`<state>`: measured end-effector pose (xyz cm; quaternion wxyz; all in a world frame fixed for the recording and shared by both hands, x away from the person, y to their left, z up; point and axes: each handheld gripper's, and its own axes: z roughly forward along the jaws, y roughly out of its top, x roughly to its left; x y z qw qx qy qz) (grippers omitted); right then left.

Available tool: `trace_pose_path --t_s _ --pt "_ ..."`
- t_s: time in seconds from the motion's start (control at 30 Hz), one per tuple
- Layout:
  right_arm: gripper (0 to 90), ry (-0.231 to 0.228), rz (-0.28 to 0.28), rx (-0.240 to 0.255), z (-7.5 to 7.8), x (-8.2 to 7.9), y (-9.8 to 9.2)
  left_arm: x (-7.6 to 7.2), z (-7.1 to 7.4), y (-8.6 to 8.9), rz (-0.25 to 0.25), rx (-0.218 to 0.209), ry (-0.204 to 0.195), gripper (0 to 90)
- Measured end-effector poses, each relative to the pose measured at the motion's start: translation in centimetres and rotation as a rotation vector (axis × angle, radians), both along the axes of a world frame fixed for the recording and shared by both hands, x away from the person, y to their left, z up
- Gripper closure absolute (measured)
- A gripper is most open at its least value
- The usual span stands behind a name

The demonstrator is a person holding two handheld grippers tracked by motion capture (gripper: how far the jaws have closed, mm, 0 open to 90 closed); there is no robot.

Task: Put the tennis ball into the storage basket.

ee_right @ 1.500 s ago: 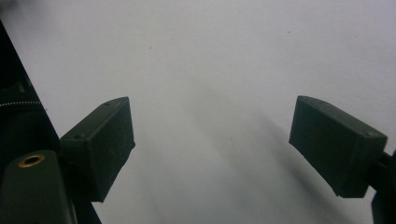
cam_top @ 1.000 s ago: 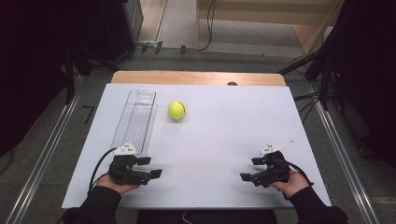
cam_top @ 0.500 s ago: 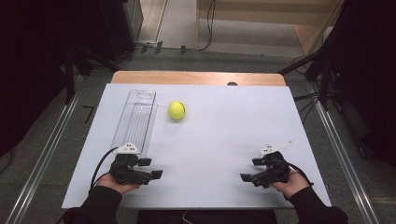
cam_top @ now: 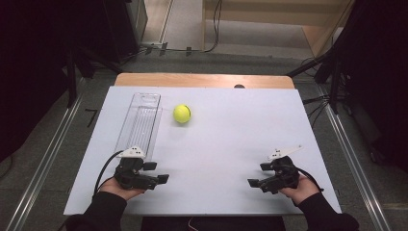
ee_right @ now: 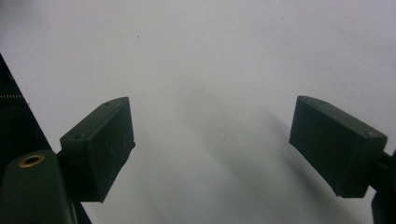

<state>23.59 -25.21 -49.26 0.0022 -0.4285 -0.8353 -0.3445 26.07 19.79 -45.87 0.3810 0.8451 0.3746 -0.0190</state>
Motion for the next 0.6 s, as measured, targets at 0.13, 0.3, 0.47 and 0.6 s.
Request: trace_pose_path --t_s 0.13,0.3,0.47,0.6 --pt "12.0 0.0 0.002 -0.002 0.0 0.0 0.0 -0.1 0.5 -0.5 -0.003 -0.009 0.004 26.7" --pt "12.0 -0.001 0.0 -0.004 0.0 0.0 0.0 -0.1 0.8 -1.0 -0.003 -0.019 -0.004 26.7" --pt "12.0 0.001 -0.005 -0.005 0.0 0.0 0.0 -0.1 1.1 -1.4 -0.005 -0.029 -0.014 26.8" --pt "12.0 -0.016 -0.003 0.001 0.2 0.0 0.0 -0.1 1.3 -1.8 0.022 -0.029 -0.027 26.8"
